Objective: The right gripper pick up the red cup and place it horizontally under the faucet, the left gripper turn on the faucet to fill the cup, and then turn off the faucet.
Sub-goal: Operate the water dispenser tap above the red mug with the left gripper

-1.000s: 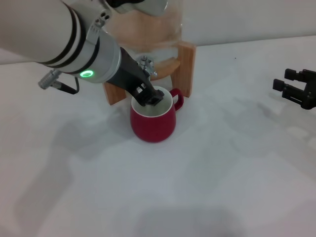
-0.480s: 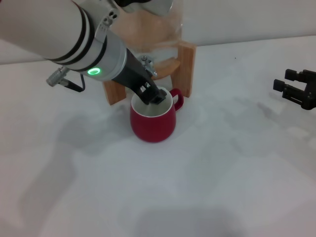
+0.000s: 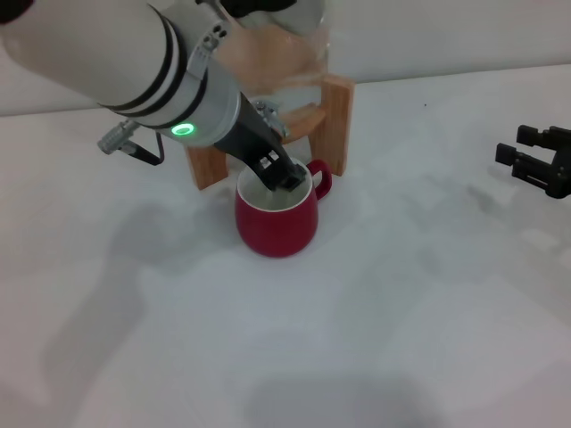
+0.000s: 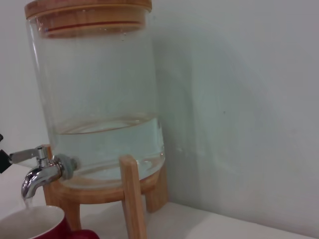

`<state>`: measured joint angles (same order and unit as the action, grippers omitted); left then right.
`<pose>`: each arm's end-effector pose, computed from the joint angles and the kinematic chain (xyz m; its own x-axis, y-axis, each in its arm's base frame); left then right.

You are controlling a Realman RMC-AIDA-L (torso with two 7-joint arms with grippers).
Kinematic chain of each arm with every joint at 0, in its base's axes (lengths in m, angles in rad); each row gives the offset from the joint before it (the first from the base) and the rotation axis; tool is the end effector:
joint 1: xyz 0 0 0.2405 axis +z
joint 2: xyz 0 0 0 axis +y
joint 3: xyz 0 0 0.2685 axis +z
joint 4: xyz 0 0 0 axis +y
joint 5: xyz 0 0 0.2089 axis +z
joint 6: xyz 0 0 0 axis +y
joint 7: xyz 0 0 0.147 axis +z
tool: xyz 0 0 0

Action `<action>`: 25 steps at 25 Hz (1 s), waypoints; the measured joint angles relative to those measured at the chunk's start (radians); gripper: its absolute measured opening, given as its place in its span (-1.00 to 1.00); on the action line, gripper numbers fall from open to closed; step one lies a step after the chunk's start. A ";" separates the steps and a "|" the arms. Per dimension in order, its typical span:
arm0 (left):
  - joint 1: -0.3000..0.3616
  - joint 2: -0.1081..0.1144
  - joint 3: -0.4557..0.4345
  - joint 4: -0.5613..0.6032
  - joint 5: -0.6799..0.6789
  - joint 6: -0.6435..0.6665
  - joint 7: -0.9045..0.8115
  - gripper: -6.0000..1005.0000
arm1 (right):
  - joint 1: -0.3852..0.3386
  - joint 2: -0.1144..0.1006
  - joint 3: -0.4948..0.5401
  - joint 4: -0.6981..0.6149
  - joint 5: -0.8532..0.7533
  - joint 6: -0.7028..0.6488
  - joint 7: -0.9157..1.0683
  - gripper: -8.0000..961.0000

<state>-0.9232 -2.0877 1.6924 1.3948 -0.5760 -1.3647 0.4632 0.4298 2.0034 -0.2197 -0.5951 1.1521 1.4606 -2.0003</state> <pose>-0.0322 0.3792 -0.0618 0.9505 0.2210 -0.2182 0.1146 -0.9026 -0.4150 0.3592 0.3264 0.0776 0.7363 -0.2099 -0.6433 -0.6250 -0.5752 -0.5277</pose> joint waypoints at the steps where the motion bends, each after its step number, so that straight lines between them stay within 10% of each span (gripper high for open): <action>1: -0.001 0.000 0.002 0.000 0.000 0.001 0.000 0.00 | -0.001 0.000 0.001 0.000 0.000 0.000 0.000 -0.02; 25: -0.026 0.002 0.005 -0.012 0.007 0.033 0.000 0.00 | -0.002 0.000 0.000 0.000 0.000 -0.003 -0.005 -0.02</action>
<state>-0.9491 -2.0861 1.6975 1.3828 -0.5692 -1.3320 0.4633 0.4280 2.0034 -0.2194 -0.5952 1.1520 1.4580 -2.0049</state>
